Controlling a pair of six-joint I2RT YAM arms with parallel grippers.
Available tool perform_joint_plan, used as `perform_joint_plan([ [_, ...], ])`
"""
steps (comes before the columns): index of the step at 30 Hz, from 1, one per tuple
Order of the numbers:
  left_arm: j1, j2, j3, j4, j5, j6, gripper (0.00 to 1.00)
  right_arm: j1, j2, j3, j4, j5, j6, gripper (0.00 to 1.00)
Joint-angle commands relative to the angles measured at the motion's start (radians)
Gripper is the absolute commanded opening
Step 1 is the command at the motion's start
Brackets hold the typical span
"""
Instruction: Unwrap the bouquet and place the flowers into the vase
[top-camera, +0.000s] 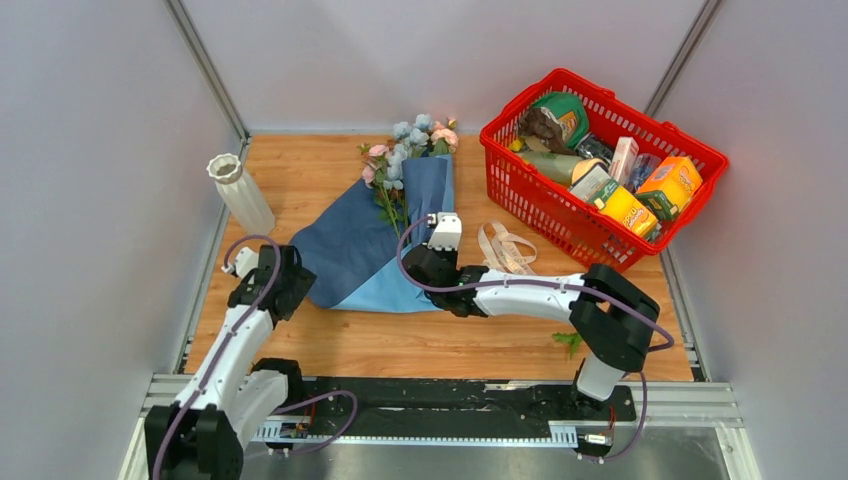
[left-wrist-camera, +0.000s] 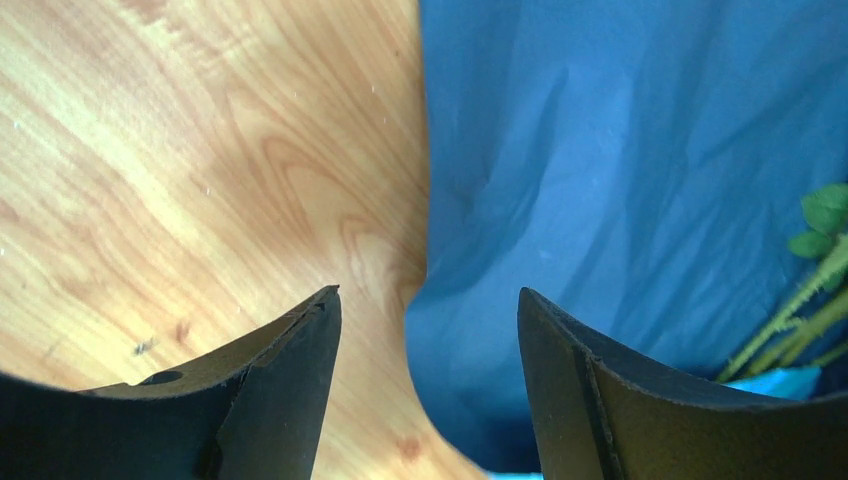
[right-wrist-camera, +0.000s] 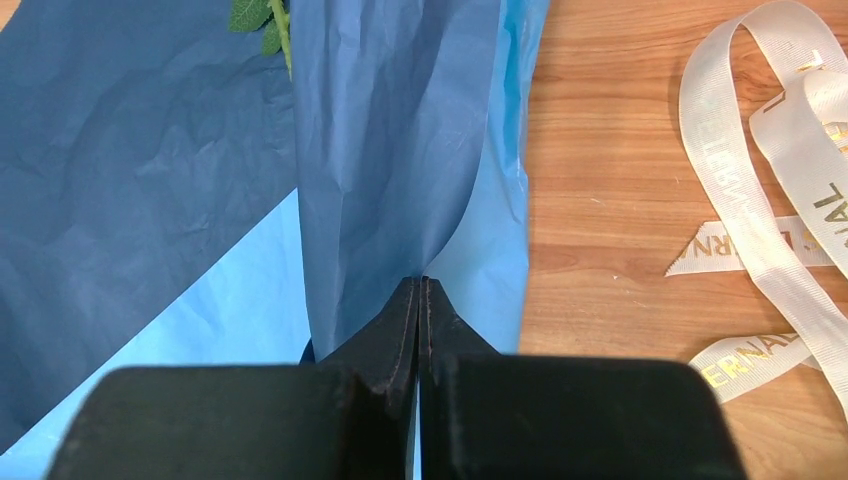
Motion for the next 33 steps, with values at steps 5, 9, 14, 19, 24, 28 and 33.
perform_joint_plan([
  [5,0.005,-0.314,-0.069,-0.122,0.172,-0.097,0.74,0.001,-0.065,-0.016,0.012,0.001,0.024,0.00],
  [9,0.005,-0.372,-0.150,0.002,0.166,-0.082,0.74,0.001,-0.077,-0.018,0.014,0.006,0.013,0.00],
  [14,0.005,-0.258,-0.202,0.167,0.101,-0.068,0.74,0.001,-0.068,-0.006,0.015,0.000,-0.009,0.00],
  [19,0.006,-0.109,-0.201,0.261,0.060,-0.037,0.74,0.001,-0.071,-0.009,0.017,-0.002,-0.004,0.00],
  [24,0.005,-0.082,-0.264,0.367,0.035,-0.062,0.70,0.001,-0.073,-0.024,0.021,0.001,0.002,0.00],
  [28,0.005,-0.093,-0.285,0.399,0.008,-0.073,0.66,0.001,-0.073,-0.024,0.021,-0.002,0.001,0.00],
  [33,0.005,-0.069,-0.268,0.390,-0.083,-0.080,0.62,-0.002,-0.074,-0.045,0.026,0.013,0.022,0.00],
])
